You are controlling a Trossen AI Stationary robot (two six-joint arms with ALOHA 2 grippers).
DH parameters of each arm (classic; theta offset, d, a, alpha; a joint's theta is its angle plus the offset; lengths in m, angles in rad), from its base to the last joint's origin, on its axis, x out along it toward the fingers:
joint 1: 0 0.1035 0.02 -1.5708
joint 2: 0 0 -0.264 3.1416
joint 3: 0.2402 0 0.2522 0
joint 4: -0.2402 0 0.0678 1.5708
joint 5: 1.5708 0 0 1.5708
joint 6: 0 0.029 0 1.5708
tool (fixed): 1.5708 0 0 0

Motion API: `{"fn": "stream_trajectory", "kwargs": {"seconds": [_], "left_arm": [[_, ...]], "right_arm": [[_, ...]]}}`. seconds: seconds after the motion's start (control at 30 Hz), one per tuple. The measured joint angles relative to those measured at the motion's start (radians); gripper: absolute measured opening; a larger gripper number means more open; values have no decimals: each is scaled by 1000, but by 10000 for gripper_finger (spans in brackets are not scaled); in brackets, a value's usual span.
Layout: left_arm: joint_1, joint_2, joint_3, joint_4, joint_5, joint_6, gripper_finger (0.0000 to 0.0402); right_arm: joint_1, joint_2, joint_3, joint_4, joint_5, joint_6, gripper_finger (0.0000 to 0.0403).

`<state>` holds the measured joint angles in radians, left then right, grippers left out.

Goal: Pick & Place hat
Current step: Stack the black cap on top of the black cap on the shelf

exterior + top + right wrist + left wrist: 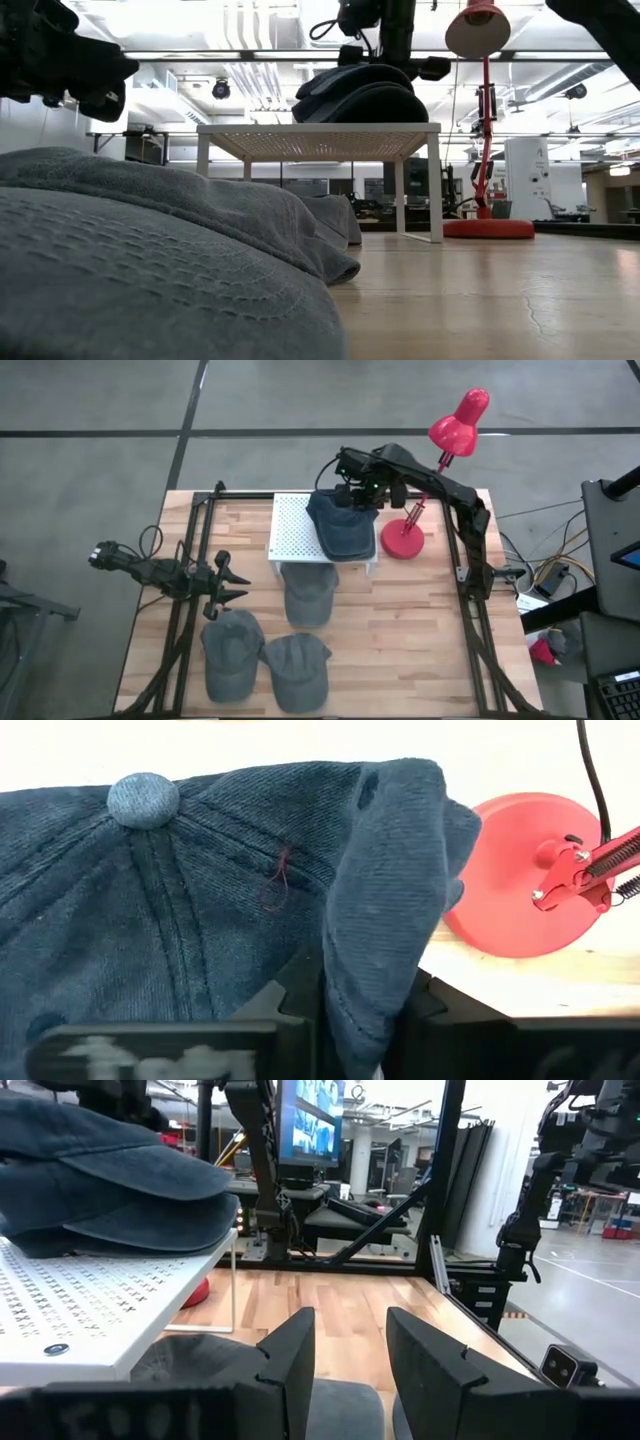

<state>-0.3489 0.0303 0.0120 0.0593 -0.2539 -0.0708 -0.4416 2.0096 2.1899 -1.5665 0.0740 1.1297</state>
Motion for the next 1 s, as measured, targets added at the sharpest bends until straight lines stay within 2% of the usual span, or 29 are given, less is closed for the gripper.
{"fn": "stream_trajectory", "kwargs": {"seconds": [0.37,1.0], "left_arm": [[0,0,0,0,-8,23,129],[0,0,0,0,-10,37,129]], "right_arm": [[0,-19,0,2,-20,-5,125],[1,-85,0,1,-52,14,190]]}}
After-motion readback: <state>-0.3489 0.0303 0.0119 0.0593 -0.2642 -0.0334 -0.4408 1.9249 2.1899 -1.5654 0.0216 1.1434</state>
